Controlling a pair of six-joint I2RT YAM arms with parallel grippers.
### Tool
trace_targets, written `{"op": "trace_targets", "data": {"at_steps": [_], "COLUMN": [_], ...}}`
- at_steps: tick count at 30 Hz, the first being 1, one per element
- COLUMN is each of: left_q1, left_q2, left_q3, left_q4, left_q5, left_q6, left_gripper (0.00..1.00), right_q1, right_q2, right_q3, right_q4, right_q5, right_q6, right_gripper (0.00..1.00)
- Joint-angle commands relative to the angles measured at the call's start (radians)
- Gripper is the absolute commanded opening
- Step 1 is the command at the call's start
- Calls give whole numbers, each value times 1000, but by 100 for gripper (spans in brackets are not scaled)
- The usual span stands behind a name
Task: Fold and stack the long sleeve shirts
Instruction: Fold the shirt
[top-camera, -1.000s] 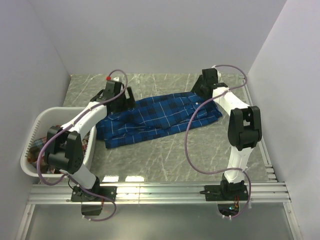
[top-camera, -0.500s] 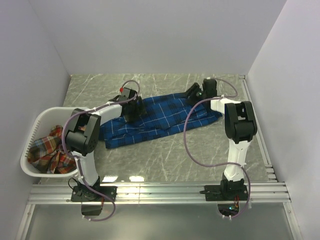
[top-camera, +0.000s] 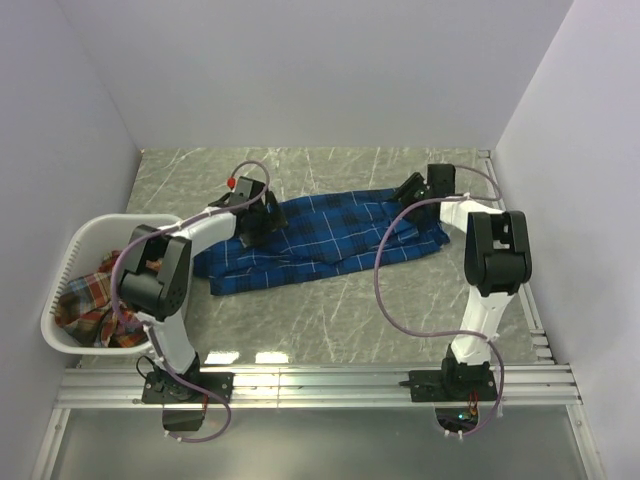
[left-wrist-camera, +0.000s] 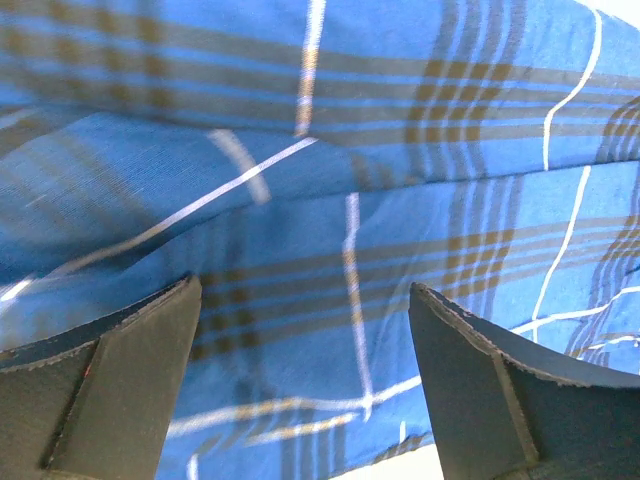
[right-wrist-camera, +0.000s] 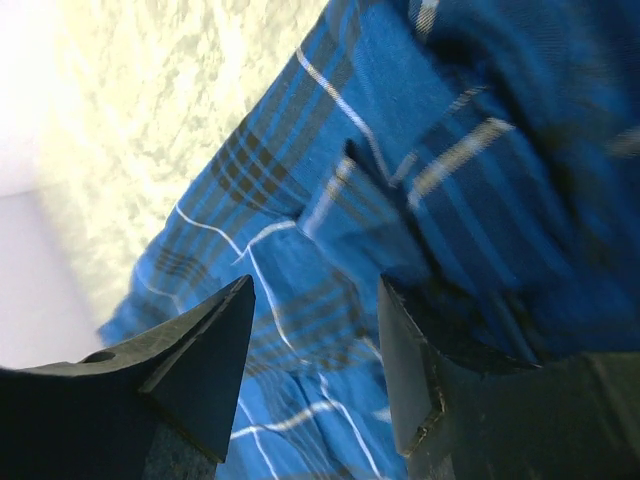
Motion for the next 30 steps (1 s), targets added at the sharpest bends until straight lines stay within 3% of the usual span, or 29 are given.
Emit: {"op": "trace_targets", "data": {"at_steps": [1, 4, 8, 11, 16, 20, 25, 30], "left_q1": [-16, -19, -18, -18, -16, -9, 20, 50], "left_q2": [-115, -164, -150, -118, -52, -14, 43, 63], "left_q3": [11, 11, 6, 17, 32, 17, 9, -29], "left_q4": [-116, -130, -115, -98, -98, -76, -75, -56], "left_q5": [-109, -130, -139, -138, -161, -178, -167, -133], "left_q6": [14, 8, 16, 17, 20, 16, -1, -24], "left_gripper": [92, 91, 88, 85, 67, 53, 51, 50], "right_q1": [23, 99, 225, 334, 445, 495, 502, 456], "right_q2": [-129, -207, -247, -194, -22, 84, 169, 154], "right_q3": [53, 24, -28, -14, 96, 144, 96, 9], "right_q4": [-129, -103, 51, 130, 144, 125, 109, 30], "right_q5": [120, 66, -138, -284, -483, -526, -500, -459], "right_q6": [-158, -193, -153, -104, -60, -67, -55, -95], "right_gripper": [59, 56, 53, 52, 51, 50, 49, 49]}}
